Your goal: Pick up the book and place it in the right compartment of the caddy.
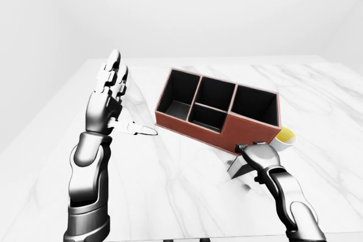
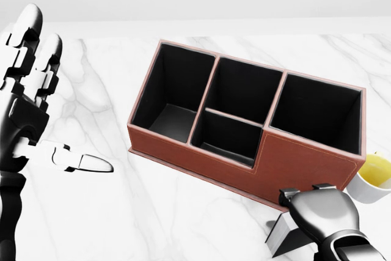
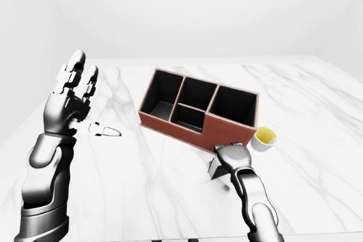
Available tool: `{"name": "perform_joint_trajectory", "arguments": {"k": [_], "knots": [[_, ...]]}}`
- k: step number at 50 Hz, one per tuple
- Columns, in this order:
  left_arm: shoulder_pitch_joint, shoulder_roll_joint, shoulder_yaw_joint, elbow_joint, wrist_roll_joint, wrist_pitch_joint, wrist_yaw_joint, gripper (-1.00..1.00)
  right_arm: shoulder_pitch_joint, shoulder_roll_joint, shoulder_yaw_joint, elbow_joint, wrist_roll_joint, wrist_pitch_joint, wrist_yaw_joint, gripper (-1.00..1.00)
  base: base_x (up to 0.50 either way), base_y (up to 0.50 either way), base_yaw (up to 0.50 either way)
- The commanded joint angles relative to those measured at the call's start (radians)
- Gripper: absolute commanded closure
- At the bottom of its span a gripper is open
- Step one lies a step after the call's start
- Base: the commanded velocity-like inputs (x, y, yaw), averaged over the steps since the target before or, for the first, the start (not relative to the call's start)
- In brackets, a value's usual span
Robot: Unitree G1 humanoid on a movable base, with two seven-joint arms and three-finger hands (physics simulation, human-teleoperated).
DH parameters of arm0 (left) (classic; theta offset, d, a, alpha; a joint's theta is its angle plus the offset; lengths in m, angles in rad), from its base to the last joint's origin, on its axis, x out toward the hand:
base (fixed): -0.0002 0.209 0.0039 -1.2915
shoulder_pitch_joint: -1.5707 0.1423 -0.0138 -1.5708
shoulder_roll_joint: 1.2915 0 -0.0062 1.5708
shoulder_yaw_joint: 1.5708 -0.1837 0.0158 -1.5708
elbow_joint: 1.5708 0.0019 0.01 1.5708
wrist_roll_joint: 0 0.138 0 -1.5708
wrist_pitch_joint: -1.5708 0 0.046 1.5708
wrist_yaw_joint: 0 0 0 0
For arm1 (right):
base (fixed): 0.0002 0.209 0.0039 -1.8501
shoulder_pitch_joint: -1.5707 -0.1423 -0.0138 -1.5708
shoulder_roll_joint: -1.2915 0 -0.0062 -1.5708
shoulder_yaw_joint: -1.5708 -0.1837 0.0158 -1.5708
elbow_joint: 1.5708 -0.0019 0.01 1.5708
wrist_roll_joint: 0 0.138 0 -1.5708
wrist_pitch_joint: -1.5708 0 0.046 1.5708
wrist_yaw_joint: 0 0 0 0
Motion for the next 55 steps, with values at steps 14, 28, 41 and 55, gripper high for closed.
{"name": "perform_joint_trajectory", "arguments": {"k": [14, 28, 41, 55], "knots": [[0.018, -0.002, 0.007, -0.025, -0.007, 0.0, 0.002, -1.0, 0.012, -0.014, 0.009, 0.054, -0.022, 0.0, -0.034, 1.0, 0.0, 0.0, 0.0], [0.024, -0.004, 0.009, -0.044, -0.011, 0.0, 0.0, -1.0, 0.025, 0.019, -0.003, -0.062, 0.087, 0.0, 0.031, 1.0, 0.0, 0.0, 0.0], [0.019, -0.003, 0.006, -0.036, -0.013, 0.0, -0.002, -1.0, 0.002, 0.079, 0.015, -0.257, 0.287, 0.0, 0.198, 1.0, 0.0, 0.0, 0.0], [0.02, -0.002, 0.009, -0.04, -0.018, 0.0, -0.004, -1.0, -0.084, 0.107, 0.029, -0.384, 0.418, 0.0, 0.222, 1.0, 0.0, 0.0, 0.0]]}}
